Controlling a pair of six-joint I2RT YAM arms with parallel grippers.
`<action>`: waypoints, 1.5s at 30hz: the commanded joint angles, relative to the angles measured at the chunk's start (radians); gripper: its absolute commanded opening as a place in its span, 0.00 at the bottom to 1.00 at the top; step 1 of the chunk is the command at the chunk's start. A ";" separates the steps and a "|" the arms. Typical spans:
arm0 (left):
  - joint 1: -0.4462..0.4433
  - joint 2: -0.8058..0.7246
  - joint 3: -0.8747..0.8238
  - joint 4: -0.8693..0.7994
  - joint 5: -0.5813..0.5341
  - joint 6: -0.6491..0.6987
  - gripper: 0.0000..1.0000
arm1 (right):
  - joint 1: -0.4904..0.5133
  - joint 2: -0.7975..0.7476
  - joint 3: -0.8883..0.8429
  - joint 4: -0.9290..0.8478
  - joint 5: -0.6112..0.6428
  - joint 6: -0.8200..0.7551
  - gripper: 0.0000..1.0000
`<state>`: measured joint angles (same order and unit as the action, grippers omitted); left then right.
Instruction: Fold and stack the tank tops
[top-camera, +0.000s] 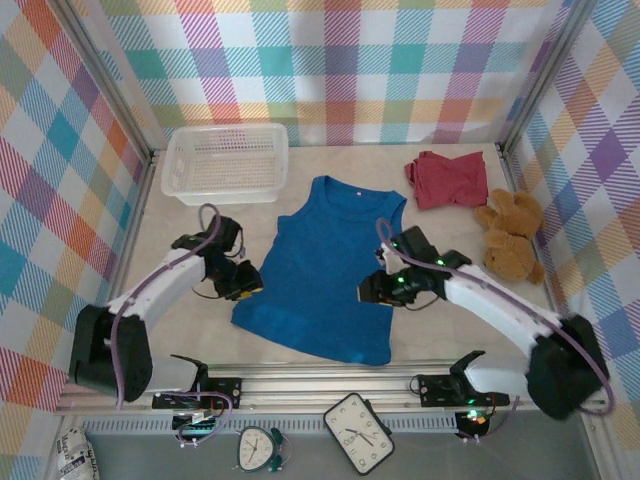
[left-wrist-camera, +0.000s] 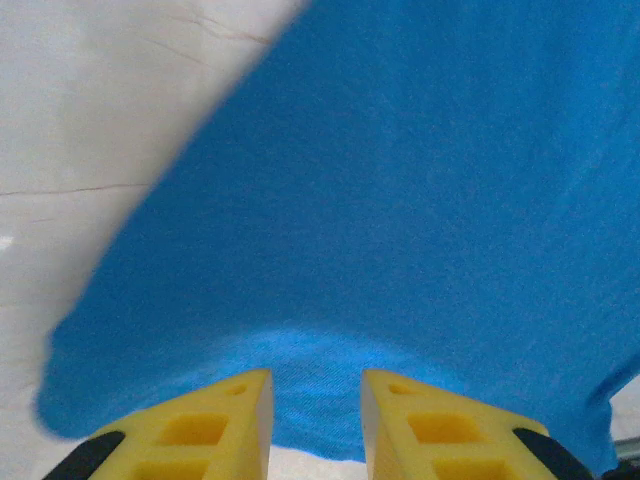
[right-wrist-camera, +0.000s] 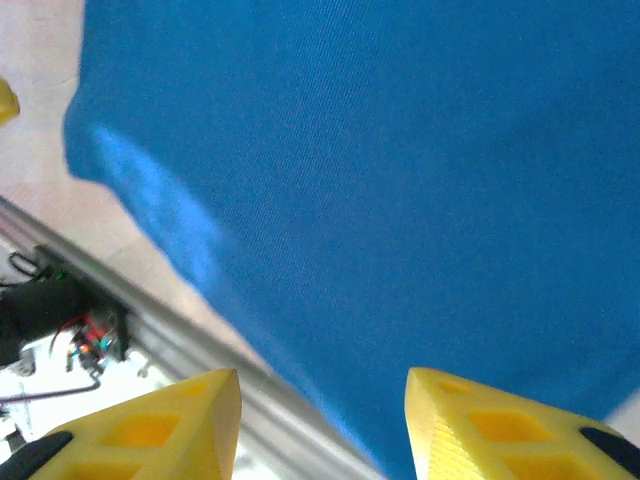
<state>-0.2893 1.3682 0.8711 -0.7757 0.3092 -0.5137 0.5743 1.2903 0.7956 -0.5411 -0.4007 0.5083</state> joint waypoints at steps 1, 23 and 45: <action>0.005 0.089 -0.029 0.087 0.003 -0.016 0.27 | -0.005 0.134 0.044 0.186 0.008 -0.086 0.48; 0.176 0.437 0.185 -0.064 -0.331 0.223 0.23 | 0.209 0.603 0.241 0.289 -0.124 -0.019 0.50; 0.162 0.376 0.380 -0.149 -0.231 0.216 0.37 | -0.101 0.462 0.364 0.084 0.041 -0.320 0.56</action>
<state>-0.1059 1.8339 1.3159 -0.9081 -0.0116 -0.2638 0.5098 1.6936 1.1339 -0.3901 -0.3916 0.3004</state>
